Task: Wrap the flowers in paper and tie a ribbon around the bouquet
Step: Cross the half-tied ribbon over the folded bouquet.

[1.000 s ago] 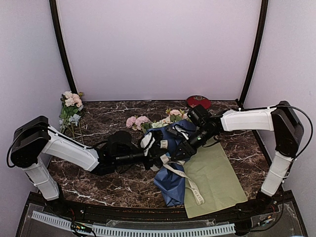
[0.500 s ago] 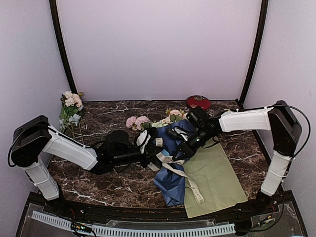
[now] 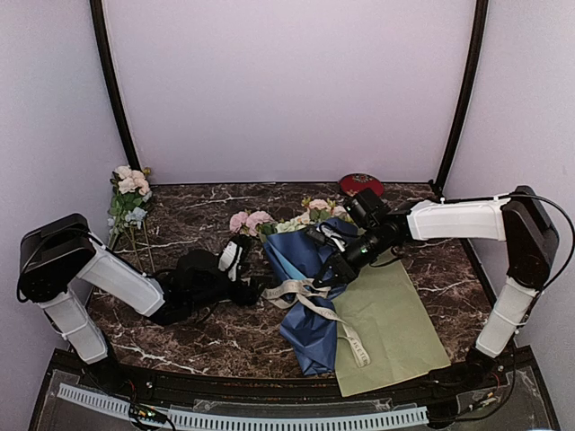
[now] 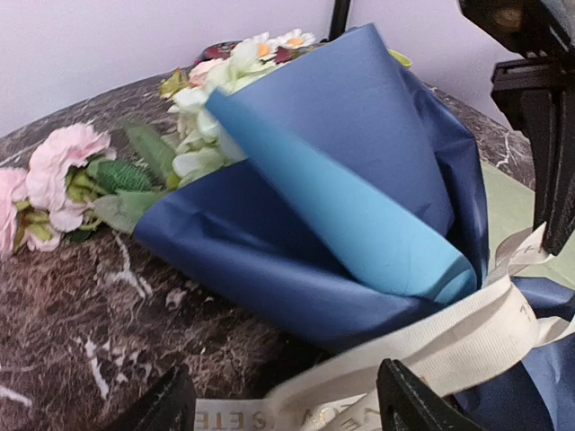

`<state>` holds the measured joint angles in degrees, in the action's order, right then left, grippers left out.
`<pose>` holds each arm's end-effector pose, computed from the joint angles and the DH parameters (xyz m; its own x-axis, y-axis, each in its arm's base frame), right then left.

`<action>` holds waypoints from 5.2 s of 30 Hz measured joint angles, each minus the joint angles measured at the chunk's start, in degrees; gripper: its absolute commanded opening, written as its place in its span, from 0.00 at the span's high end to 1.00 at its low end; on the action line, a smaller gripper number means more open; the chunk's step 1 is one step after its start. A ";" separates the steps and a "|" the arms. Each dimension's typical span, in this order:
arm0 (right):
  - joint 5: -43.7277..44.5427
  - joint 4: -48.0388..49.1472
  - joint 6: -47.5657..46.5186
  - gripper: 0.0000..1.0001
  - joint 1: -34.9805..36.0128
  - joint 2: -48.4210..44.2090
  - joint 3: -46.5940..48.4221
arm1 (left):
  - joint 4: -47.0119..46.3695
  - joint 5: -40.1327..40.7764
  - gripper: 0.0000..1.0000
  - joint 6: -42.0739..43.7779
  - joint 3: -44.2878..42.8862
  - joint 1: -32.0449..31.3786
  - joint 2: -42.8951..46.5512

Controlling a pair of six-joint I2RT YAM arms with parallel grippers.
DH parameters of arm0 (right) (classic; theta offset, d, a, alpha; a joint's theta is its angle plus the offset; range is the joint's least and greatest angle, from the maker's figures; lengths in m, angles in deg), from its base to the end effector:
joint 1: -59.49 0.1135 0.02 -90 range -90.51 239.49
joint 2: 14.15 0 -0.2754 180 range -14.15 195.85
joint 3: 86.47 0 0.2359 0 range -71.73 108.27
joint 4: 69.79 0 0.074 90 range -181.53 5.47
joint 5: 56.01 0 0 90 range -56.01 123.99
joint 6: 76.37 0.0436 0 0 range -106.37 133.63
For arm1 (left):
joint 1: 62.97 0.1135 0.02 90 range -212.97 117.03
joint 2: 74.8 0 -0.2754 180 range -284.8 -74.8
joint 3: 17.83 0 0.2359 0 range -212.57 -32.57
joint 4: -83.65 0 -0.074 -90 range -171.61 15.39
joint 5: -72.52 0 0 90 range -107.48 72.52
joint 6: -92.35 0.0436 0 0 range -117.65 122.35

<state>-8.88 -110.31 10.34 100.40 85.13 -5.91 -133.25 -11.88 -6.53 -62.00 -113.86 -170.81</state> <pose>0.2391 0.2464 0.2185 -0.6057 -0.5805 -0.5442 -0.7790 0.2932 0.5543 0.1976 -0.2363 0.1716 -0.2707 0.0894 -0.9585 0.6791 0.7234 -0.1243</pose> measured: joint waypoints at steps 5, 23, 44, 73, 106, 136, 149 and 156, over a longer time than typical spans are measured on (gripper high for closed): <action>-0.61 0.11 0.83 1.00 0.00 -0.09 -0.94 | -1.31 4.07 0.20 -1.27 3.21 0.00 3.89; -1.05 0.85 1.90 1.00 0.02 -0.13 -1.05 | 24.65 -24.00 0.59 40.39 -14.91 -9.70 3.41; -0.92 1.57 2.56 1.00 0.02 -1.77 -1.66 | 29.31 -6.12 1.00 44.76 -23.85 -11.06 -7.23; 4.13 -4.15 1.90 0.58 -2.34 -1.81 5.66 | 16.41 1.77 1.00 36.39 -21.79 -10.60 -12.31; 6.51 -8.17 -5.22 0.94 -0.76 6.69 9.25 | 13.31 0.48 1.00 31.85 -19.85 -8.96 -12.31; 11.63 -8.98 -7.08 0.76 1.60 7.32 9.25 | 10.97 -3.13 1.00 27.89 -19.65 -7.82 -12.33; 12.52 -8.57 -6.58 1.00 1.86 7.32 9.25 | 10.71 -3.65 0.96 27.69 -18.97 -7.80 -12.28; 14.75 -8.07 -5.03 1.00 1.86 5.86 9.25 | 10.64 -5.68 0.73 28.17 -14.27 -7.80 -7.58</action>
<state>5.87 -118.37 5.31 102.26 90.99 3.33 -122.60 -17.56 21.64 -76.27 -121.66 -178.40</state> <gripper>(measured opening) 0.004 0.173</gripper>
